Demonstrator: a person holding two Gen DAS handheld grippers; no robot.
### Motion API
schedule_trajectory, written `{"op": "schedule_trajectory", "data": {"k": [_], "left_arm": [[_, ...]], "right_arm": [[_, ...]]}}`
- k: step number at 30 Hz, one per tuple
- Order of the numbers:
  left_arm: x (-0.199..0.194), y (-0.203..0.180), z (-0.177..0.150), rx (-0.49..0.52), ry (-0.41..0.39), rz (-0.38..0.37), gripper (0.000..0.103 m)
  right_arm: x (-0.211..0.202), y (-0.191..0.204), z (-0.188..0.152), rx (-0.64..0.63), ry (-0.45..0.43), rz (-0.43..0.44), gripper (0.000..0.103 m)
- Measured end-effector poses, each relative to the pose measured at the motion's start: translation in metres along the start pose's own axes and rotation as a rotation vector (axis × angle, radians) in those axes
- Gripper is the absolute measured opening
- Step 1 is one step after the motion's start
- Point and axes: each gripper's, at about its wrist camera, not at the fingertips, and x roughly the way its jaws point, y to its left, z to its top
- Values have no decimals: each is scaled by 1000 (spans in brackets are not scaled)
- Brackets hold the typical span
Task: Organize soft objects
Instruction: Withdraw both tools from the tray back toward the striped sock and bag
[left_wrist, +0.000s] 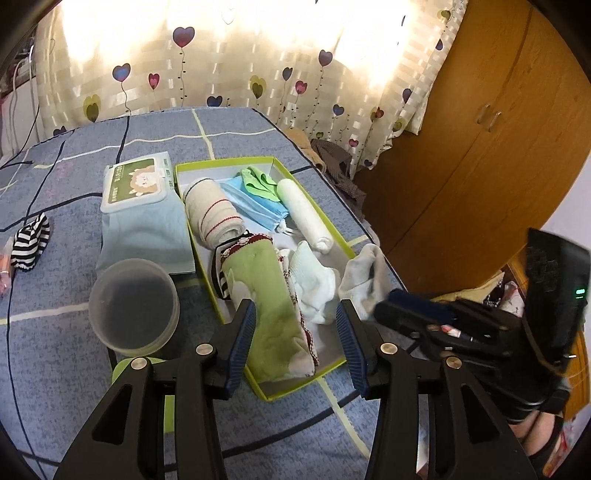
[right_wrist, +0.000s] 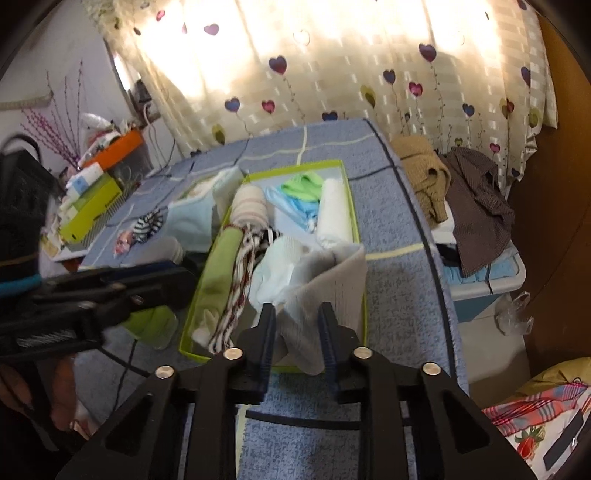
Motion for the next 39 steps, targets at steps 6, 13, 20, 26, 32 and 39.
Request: {"op": "schedule_trajectory", "data": {"k": [6,13,20,26,32,39], "left_arm": [[-14,7,-1,-15,-24,13,47],[-29,18,0,-36,-54,32,47],[-47,21,-3,-22,-92,19,47],[-68,23,-12,-9,-124,-2,47],[-86,32,-23,-15,-142,-10,47],[-105,48,-31,-52,-177,24,47]], "right_arm": [[25,-1,9,12,16,12,21],[28,2,24,23,-3,30,21],[-6,24,21,-2,-45,-3,37],[-34,46,19,-33,-86,-26,44],[-48,72,17,-73,-104,-25,45],[-53,102,18,-130,-110,-1,45]]}}
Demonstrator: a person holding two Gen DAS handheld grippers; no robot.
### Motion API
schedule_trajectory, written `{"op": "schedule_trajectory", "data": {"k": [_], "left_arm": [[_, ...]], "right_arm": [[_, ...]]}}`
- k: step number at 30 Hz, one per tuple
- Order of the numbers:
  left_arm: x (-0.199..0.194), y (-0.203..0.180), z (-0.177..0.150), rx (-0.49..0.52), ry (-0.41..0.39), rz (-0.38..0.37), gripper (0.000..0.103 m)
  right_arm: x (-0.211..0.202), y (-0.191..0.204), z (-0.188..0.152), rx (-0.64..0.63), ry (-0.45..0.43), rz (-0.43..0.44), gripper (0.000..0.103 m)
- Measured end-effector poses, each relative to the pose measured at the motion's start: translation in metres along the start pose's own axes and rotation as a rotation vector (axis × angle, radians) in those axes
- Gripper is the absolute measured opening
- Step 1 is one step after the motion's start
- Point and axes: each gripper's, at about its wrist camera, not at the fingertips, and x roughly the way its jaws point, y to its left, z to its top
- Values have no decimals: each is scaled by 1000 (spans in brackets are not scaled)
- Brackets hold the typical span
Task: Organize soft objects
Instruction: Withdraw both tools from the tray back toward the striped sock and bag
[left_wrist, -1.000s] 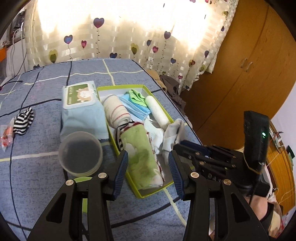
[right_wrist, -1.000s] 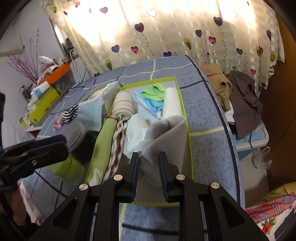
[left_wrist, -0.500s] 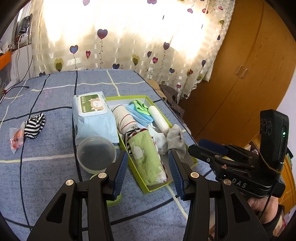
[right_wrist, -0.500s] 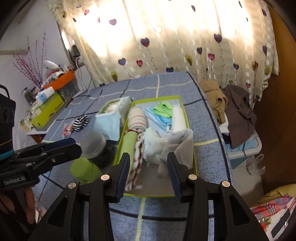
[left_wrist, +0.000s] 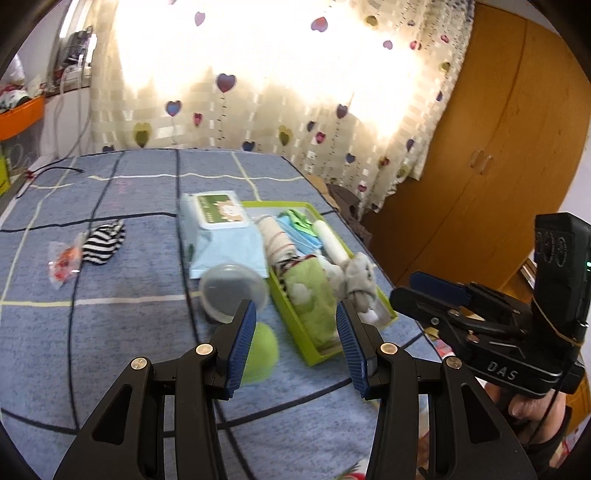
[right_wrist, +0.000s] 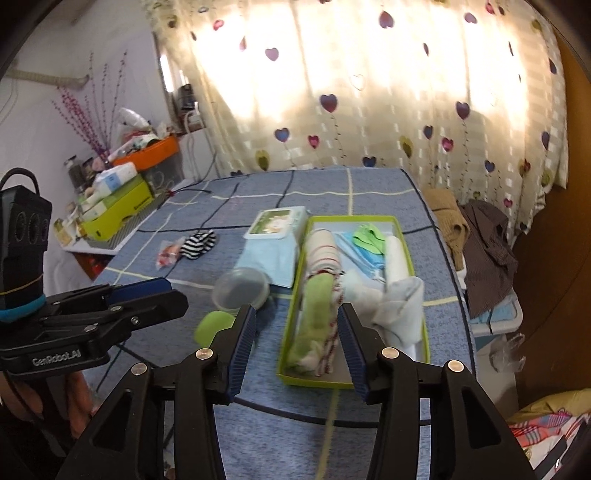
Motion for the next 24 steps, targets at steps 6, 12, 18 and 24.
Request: {"op": "schedule_trajectory", "data": {"k": [6,12,18,24], "left_arm": [[-9,18,-1,-24,-22,40,47],[-14,29,0,-39,-32,49,47],[-12,40,-2,-58,-29,62,47],[-11,52,-1,-78,-31,79,47]], "right_arm": [[2,18,4,-29,3,13,46],[7,30,8,-53,10,23,46],[15,37,12,-68,25,27,48],[25,44,18,-85,36,38,49]]}}
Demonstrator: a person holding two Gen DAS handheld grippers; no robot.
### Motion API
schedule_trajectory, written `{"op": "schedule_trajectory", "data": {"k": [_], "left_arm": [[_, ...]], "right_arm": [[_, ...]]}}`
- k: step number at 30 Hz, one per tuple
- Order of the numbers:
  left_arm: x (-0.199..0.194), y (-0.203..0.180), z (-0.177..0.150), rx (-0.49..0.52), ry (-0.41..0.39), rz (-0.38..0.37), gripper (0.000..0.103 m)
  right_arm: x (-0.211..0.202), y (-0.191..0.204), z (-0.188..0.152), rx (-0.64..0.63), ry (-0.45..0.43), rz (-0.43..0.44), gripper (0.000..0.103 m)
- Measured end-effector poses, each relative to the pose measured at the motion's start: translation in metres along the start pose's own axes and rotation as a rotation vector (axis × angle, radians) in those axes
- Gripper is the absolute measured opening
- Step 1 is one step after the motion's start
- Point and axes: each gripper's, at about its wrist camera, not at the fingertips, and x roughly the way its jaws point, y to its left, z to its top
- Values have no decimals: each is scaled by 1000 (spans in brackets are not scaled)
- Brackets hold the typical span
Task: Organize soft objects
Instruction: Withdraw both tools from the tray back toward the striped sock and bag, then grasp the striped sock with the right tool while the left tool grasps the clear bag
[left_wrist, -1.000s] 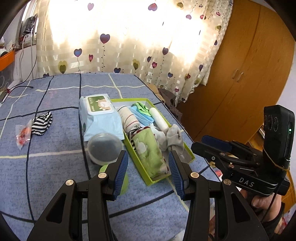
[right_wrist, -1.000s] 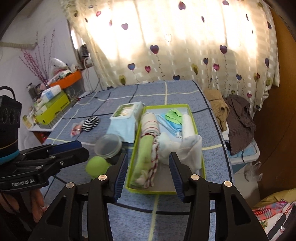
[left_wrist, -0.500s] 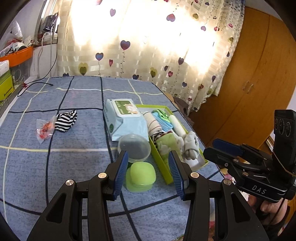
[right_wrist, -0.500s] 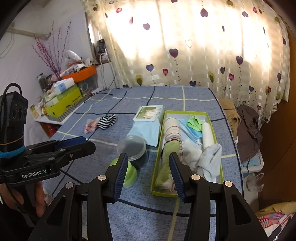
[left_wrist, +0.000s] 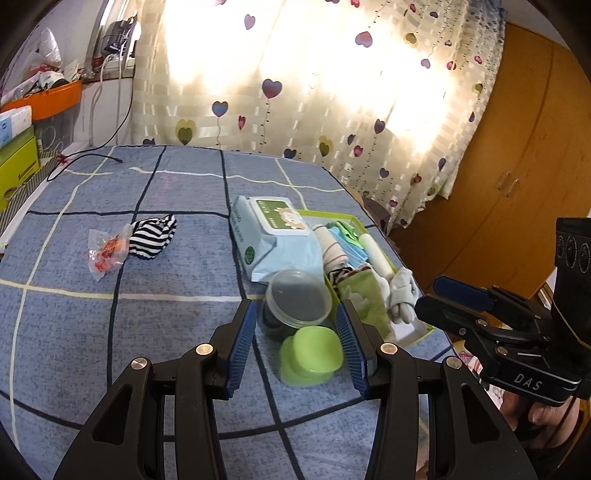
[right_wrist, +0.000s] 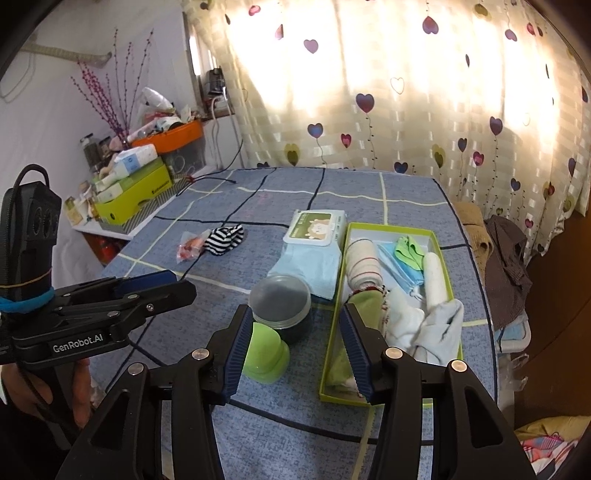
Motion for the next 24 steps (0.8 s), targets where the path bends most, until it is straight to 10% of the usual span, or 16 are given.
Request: {"op": "schedule_trajectory", "data": {"k": [24], "left_arm": [[-2,90,7,-138,-13,138,47]], "right_arm": [[53,43,39,-89,41,103,54]]}}
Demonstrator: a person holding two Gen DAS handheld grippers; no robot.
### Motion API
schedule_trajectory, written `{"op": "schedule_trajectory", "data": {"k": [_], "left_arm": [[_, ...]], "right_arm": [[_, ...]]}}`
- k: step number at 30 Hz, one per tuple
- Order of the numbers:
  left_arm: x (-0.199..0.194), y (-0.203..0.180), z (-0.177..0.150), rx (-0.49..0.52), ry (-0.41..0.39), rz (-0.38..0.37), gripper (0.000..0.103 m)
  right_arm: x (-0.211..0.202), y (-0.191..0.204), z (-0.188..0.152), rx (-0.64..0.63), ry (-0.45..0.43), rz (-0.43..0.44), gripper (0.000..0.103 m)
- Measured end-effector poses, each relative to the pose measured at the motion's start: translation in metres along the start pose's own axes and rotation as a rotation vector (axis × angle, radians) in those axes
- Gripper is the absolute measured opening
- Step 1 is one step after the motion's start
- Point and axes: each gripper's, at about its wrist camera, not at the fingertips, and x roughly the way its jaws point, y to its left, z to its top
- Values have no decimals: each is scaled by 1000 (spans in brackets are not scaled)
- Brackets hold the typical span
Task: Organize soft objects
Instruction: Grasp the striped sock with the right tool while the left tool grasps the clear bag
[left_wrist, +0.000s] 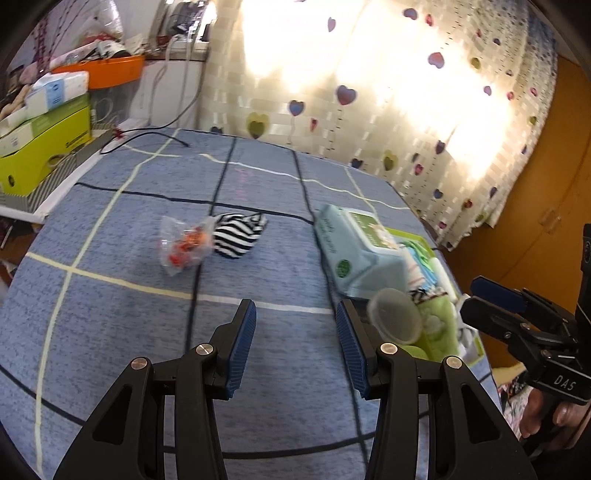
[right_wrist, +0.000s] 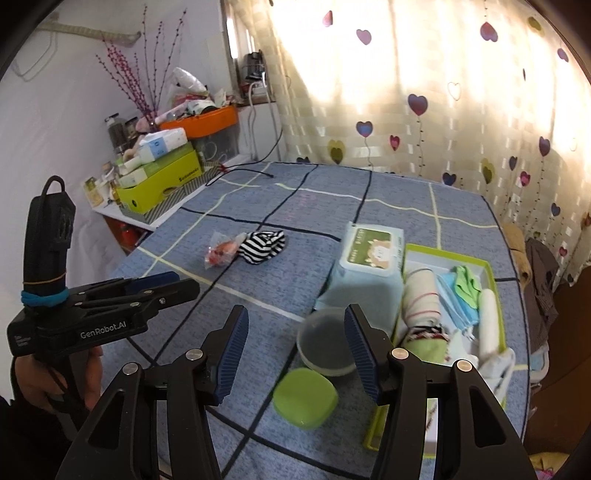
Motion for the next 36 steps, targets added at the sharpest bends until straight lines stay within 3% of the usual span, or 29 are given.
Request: {"op": "schedule_trajectory", "data": {"k": [12,21,36], "left_arm": [[7,45,8,-67,5,55,47],[15,81,13,-122,7,81,47],[22,118,19,-197,1,65,47]], "right_arm": [[51,20,28,-21,78,46,54],[115,35,60,1,180,102,54],[245,28,102,184,395,131,54]]}}
